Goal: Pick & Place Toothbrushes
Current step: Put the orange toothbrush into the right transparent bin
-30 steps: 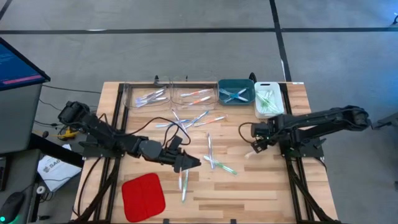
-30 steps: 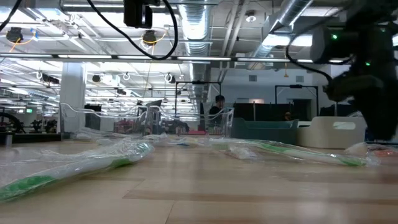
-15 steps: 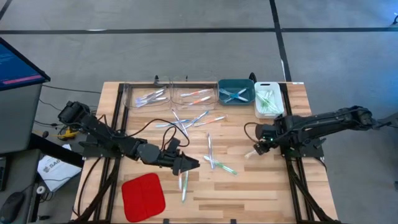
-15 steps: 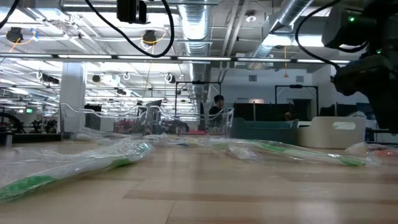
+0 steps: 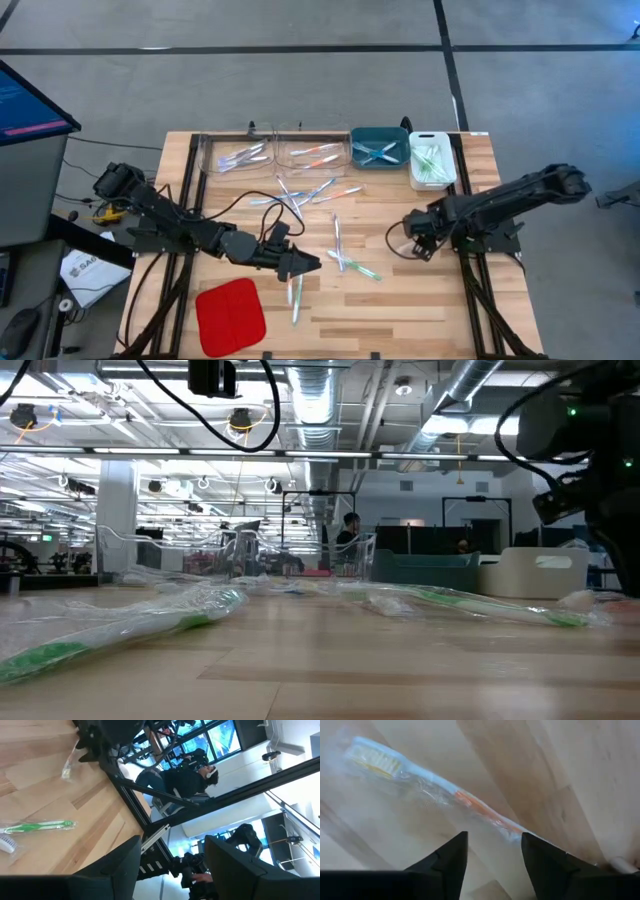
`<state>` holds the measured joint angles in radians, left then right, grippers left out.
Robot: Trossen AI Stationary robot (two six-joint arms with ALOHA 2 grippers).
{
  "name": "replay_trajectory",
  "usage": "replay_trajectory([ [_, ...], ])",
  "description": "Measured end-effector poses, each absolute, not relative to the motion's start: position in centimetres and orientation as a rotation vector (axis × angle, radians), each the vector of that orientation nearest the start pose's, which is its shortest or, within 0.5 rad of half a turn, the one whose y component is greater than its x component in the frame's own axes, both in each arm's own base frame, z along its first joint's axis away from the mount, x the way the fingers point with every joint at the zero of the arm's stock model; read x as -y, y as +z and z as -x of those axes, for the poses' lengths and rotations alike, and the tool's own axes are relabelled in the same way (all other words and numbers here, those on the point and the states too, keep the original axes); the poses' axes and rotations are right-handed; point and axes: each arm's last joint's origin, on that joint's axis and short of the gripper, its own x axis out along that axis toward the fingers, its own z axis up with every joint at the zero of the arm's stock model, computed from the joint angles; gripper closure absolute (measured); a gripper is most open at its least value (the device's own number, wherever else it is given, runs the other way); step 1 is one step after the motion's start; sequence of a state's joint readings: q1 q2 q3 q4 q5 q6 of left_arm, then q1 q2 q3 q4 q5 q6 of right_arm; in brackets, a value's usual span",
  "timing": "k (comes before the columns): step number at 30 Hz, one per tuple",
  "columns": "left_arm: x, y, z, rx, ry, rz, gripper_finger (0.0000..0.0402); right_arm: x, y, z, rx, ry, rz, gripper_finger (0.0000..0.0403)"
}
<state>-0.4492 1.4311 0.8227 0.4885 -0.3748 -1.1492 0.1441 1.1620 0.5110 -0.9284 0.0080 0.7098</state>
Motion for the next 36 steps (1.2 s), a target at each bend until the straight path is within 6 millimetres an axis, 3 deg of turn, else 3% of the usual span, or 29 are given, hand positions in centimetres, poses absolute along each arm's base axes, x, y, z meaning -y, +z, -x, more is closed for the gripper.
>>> replay_trajectory([
  [8,12.6,26.3,-28.6,-0.140,-0.004,1.099,0.0188,-2.8,13.2,-15.3,-1.624,-0.405,-0.325,0.0203],
  [13,12.6,26.3,-28.6,-0.142,-0.007,1.100,0.0188,-3.1,12.6,-15.5,-1.665,-0.440,-0.338,0.0212],
  [17,12.6,26.3,-28.6,-0.143,-0.009,1.100,0.0188,-3.1,12.5,-15.6,-1.664,-0.436,-0.351,0.0258],
  [23,12.6,26.3,-28.6,-0.142,-0.009,1.100,0.0188,-3.2,12.5,-15.8,-1.649,-0.448,-0.400,0.0379],
  [25,12.6,26.3,-28.6,-0.142,-0.009,1.101,0.0188,-3.2,12.6,-16.0,-1.647,-0.459,-0.410,0.0386],
  [30,12.6,26.4,-28.6,-0.135,-0.014,1.104,0.0188,-3.3,14.1,-17.5,-1.591,-0.474,-0.406,0.0387],
  [36,12.4,27.3,-28.2,-0.103,-0.032,1.060,0.0188,-3.8,18.2,-20.2,-1.507,-0.376,-0.350,0.0394],
])
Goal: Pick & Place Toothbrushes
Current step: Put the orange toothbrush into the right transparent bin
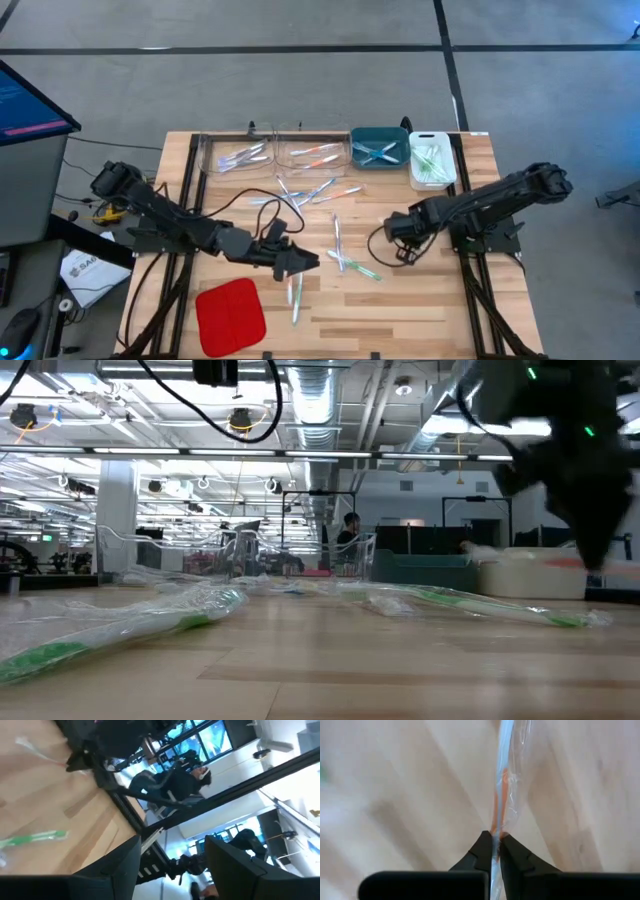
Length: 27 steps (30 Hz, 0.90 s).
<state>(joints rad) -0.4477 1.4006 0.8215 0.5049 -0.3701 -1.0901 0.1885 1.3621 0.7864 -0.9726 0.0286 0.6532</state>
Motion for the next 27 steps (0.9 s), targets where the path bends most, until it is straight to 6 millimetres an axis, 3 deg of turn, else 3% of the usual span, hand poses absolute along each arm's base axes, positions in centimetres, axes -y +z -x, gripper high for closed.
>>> replay_trajectory([
  [7,10.7,30.7,-26.3,0.015,-0.068,0.981,0.0188,-2.3,25.3,-24.4,-1.287,-0.301,-0.255,0.0394],
  [14,7.4,34.4,-23.5,0.131,-0.070,0.889,0.0188,3.4,31.0,-30.5,-1.175,-0.292,-0.145,0.0394],
  [21,5.3,34.8,-21.2,0.034,-0.019,0.814,0.0188,11.0,33.3,-37.5,-1.188,-0.255,0.038,0.0394],
  [27,4.7,34.9,-19.3,-0.039,-0.005,0.766,0.0188,17.7,33.2,-41.1,-1.173,-0.230,0.195,0.0394],
])
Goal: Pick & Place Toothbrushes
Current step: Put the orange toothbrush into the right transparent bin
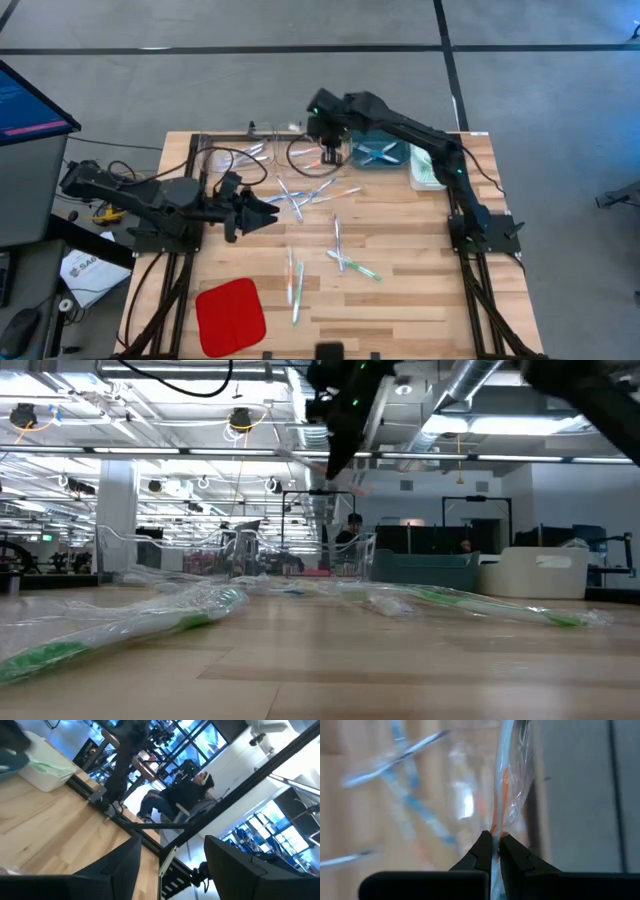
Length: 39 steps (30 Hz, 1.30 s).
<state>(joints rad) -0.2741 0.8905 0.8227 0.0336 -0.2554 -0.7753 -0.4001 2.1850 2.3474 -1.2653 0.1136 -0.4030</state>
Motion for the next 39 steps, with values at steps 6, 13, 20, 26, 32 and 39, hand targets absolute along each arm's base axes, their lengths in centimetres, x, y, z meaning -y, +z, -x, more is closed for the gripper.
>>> replay_trajectory([
  [6,4.2,35.4,-17.5,-0.035,-0.004,0.768,0.0188,21.1,30.3,-41.8,-1.170,-0.091,0.428,0.0394],
  [13,3.8,35.9,-16.5,-0.004,0.011,0.764,0.0188,22.6,28.3,-41.7,-1.222,-0.026,0.437,0.0394],
  [20,3.5,35.6,-16.6,-0.016,0.052,0.751,0.0188,22.3,28.8,-42.7,-1.135,-0.038,0.486,0.0394],
  [26,3.4,35.6,-16.6,-0.021,0.058,0.733,0.0188,21.9,27.4,-43.8,-1.104,-0.071,0.344,0.0394],
  [32,3.5,35.4,-16.8,-0.032,0.055,0.727,0.0188,21.8,23.5,-44.9,-1.203,0.011,0.346,0.0394],
  [39,3.9,35.3,-17.0,-0.063,0.011,0.726,0.0188,22.8,21.6,-44.6,-1.262,0.004,0.284,0.0394],
])
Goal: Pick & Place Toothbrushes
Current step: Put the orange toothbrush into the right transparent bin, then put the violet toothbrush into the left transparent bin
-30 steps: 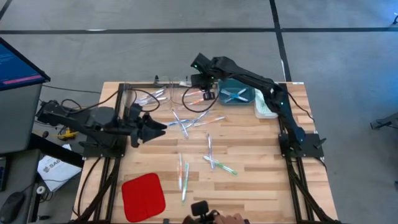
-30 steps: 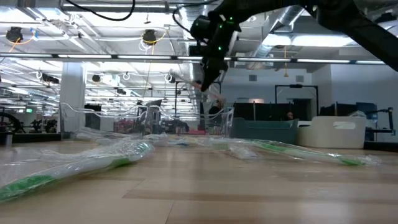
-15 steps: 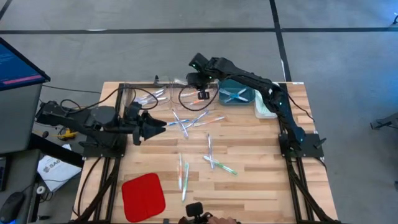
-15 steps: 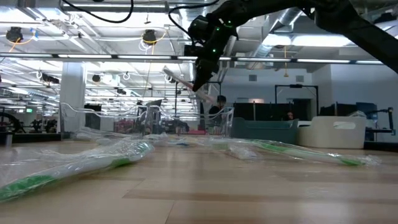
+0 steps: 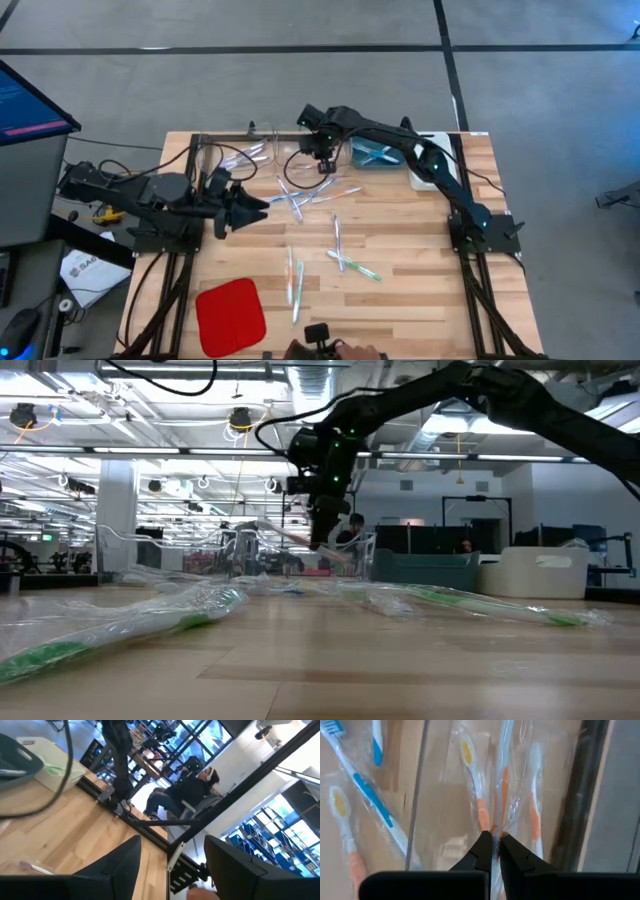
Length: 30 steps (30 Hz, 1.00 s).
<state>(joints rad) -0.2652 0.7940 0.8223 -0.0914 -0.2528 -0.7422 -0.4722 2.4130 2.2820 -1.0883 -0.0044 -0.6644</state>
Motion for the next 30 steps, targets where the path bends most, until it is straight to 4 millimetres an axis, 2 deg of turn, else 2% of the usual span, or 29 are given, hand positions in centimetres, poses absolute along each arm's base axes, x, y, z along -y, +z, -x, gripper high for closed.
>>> replay_trajectory([
  [6,4.0,35.2,-16.9,-0.074,-0.008,0.727,0.0188,24.7,19.1,-43.4,-1.368,0.010,0.213,0.0394],
  [9,4.0,35.3,-16.9,-0.074,-0.010,0.727,0.0188,25.0,19.0,-42.8,-1.411,0.029,0.217,0.0390],
  [13,4.0,35.2,-16.9,-0.075,-0.009,0.727,0.0188,25.0,18.6,-43.1,-1.430,-0.024,0.289,0.0365],
  [25,4.0,35.2,-16.9,-0.085,-0.008,0.725,0.0188,24.4,20.9,-44.3,-1.363,-0.102,0.383,0.0312],
  [30,4.0,35.1,-16.9,-0.087,-0.011,0.725,0.0188,23.4,23.2,-44.8,-1.283,-0.158,0.378,0.0283],
])
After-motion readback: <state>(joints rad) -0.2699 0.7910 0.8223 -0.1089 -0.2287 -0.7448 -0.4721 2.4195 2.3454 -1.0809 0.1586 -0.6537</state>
